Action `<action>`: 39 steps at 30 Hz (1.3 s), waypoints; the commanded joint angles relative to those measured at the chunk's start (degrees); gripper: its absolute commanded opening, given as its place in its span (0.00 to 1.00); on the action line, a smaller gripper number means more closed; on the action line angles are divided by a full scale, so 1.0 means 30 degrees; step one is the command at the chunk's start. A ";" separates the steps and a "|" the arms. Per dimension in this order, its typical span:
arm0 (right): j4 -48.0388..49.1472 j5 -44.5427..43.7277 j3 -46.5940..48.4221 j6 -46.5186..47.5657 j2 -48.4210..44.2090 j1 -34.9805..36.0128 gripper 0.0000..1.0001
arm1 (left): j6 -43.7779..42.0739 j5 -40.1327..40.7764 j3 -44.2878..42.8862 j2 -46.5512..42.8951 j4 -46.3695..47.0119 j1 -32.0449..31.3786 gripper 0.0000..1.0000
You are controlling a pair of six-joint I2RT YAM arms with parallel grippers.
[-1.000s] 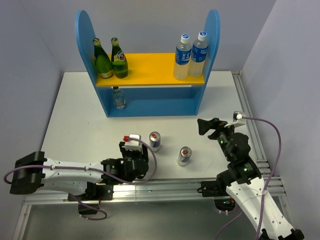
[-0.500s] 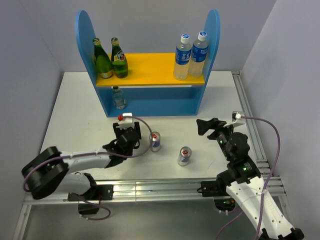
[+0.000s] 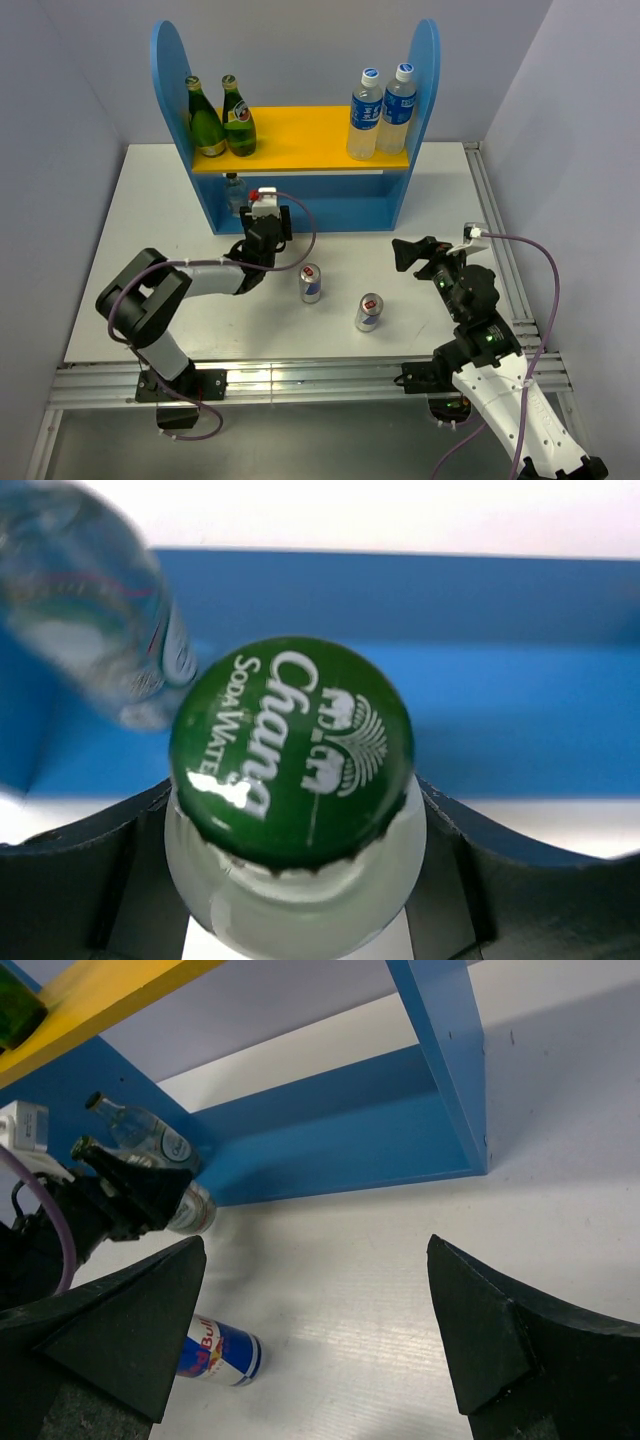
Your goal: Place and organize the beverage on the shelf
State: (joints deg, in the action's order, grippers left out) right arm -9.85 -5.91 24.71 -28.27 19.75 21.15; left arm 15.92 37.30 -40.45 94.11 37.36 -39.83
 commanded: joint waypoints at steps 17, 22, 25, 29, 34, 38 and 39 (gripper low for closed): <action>0.1143 0.0154 -0.0063 0.0049 0.0536 0.0100 0.98 | -0.1528 -0.2120 -0.4389 0.4459 0.6674 0.3111 0.00; 0.1231 0.0242 -0.0033 0.0049 0.0770 0.0100 0.99 | -0.1382 -0.2296 -0.4214 0.5076 0.7407 0.3697 0.00; 0.1290 0.0242 -0.0062 0.0049 0.0887 0.0100 0.99 | -0.1615 -0.2151 -0.4008 0.5398 0.8430 0.3844 0.00; 0.1378 0.0272 -0.0033 0.0049 0.1034 0.0100 0.99 | -0.1792 -0.1857 -0.4564 0.5954 0.8200 0.3932 0.00; 0.1407 0.0243 -0.0033 0.0078 0.1093 0.0100 0.99 | -0.0743 -0.2296 -0.5380 0.5780 0.6390 0.4049 0.04; 0.1349 0.0272 -0.0033 0.0049 0.1064 0.0129 0.99 | -0.0240 -0.3349 -0.5650 0.5430 0.5034 0.4108 0.41; 0.1320 0.0272 -0.0033 0.0049 0.1035 0.0100 0.99 | -0.0210 -0.3525 -0.5620 0.5400 0.4890 0.4108 0.44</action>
State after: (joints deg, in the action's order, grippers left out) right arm -8.12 -5.02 24.71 -28.27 22.79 21.15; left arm 13.04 29.67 -53.80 112.49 48.75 -28.18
